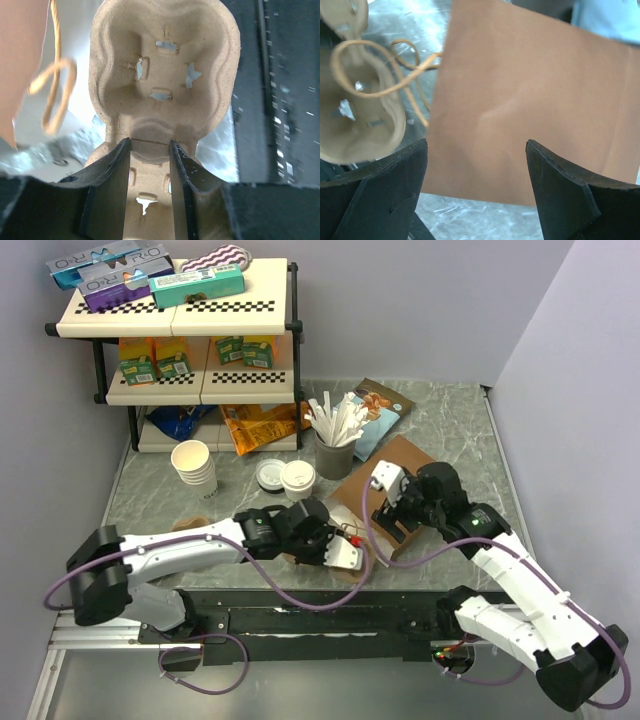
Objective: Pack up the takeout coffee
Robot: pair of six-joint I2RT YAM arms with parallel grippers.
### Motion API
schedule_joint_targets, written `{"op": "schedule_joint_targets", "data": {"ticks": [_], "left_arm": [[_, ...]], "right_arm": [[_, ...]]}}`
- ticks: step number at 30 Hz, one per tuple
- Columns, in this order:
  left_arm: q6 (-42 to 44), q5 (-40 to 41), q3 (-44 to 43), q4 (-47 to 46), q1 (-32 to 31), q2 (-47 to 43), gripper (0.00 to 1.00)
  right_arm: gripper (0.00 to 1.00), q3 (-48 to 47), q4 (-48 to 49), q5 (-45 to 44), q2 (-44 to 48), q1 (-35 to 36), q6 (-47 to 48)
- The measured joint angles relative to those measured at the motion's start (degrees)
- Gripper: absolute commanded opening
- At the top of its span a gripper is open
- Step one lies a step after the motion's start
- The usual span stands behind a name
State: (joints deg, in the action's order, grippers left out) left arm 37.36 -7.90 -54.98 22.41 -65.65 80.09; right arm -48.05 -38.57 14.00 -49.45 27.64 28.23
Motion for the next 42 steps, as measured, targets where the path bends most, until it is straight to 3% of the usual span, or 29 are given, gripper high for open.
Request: {"op": "schedule_joint_targets", "data": {"ticks": [6,11,20,26,29,35,42], "left_arm": [[-2.7,-3.5,4.9,5.3,3.8,-8.5,0.01],[-3.3,-4.9,10.3,9.2,4.7,-14.5,0.01],[-4.0,-3.8,14.7,6.8,6.3,-15.6,0.01],[-4.0,-1.9,18.3,4.0,6.4,-15.6,0.01],[-4.0,-1.3,18.7,2.7,6.4,-15.4,0.14],[-4.0,-1.2,17.8,1.8,6.4,-11.6,0.18],[-4.0,-1.1,13.9,1.6,6.5,-6.8,0.19]], "right_arm": [[0.88,0.0,0.0,-3.7,-1.0,8.1,3.1],[0.99,-0.1,-0.1,-7.1,-3.8,13.7,4.7],[1.0,0.7,1.4,-15.7,-7.8,20.7,5.9],[0.95,7.4,7.1,-25.8,-9.9,22.4,9.4],[0.92,9.2,9.4,-29.2,-9.9,22.7,11.3],[0.81,10.9,12.9,-32.8,-9.8,22.7,13.8],[0.56,10.8,14.6,-33.4,-9.4,19.5,15.3]]}}
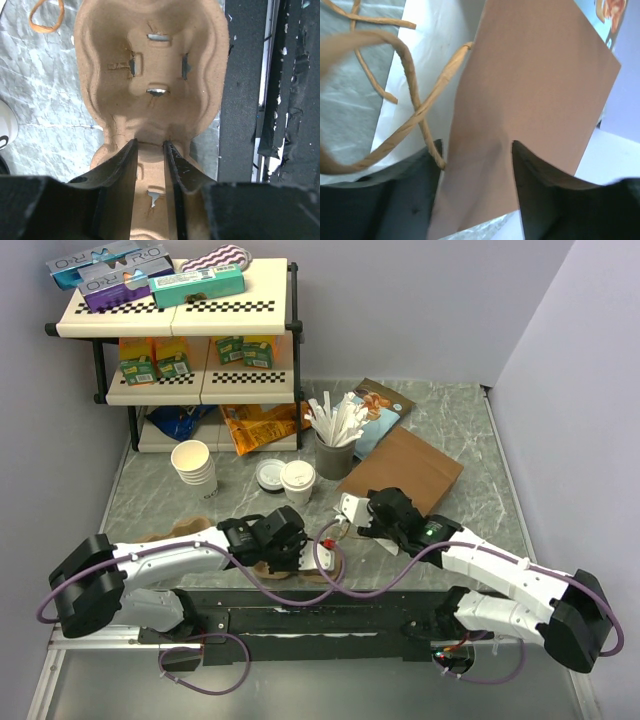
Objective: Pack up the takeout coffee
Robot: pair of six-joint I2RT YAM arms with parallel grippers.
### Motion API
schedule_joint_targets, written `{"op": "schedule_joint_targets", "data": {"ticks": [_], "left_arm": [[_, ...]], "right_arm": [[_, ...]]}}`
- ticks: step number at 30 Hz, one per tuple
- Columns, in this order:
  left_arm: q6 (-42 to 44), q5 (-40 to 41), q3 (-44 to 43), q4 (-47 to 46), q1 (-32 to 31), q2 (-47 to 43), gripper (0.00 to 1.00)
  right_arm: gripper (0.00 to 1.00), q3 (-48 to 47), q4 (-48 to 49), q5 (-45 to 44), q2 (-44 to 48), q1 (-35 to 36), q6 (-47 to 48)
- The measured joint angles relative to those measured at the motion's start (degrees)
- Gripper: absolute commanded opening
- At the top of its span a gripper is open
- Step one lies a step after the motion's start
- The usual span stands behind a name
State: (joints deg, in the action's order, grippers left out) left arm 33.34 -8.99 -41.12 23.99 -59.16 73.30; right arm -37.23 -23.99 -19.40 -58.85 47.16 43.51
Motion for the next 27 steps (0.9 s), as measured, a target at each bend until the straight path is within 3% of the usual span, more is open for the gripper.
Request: {"op": "schedule_joint_targets", "data": {"ticks": [4,7,15,17,19,20,21,23,26,27], "left_arm": [[0.1,0.1,0.0,-0.2,-0.5,0.1,0.19],[0.3,0.2,0.0,-0.2,-1.3,0.1,0.26],[0.3,0.4,-0.1,-0.8,-2.0,0.9,0.34],[0.3,0.4,-0.6,-0.9,-2.2,1.6,0.34],[0.3,0.5,-1.0,-1.0,-2.3,2.3,0.3],[0.2,0.6,-1.2,-1.2,-2.4,2.5,0.27],[0.2,0.9,-1.4,-1.4,-2.5,2.9,0.21],[0.0,1.4,-1.9,-1.7,-2.6,3.5,0.18],[-0.1,1.3,-2.3,-2.2,-2.9,4.2,0.01],[-0.1,1.3,-2.3,-2.3,-3.0,4.2,0.01]], "right_arm": [[0.48,-0.4,-0.7,0.8,0.8,-2.4,0.2],[0.41,-1.2,-1.6,1.7,1.3,-4.4,0.3],[0.3,-4.2,-4.6,5.3,2.9,-9.2,-0.4],[0.21,-4.5,-5.6,5.9,3.4,-9.6,-0.4],[0.15,-4.9,-6.6,6.6,3.5,-10.1,-0.4],[0.04,-5.2,-7.0,6.9,3.6,-10.3,-0.4],[0.0,-5.6,-7.5,7.1,3.7,-10.5,-0.4],[0.0,-6.4,-8.2,7.5,3.8,-10.8,-0.4],[0.0,-7.6,-9.2,8.3,4.2,-11.3,-0.6],[0.0,-7.9,-9.5,8.4,4.3,-11.5,-0.6]]}}
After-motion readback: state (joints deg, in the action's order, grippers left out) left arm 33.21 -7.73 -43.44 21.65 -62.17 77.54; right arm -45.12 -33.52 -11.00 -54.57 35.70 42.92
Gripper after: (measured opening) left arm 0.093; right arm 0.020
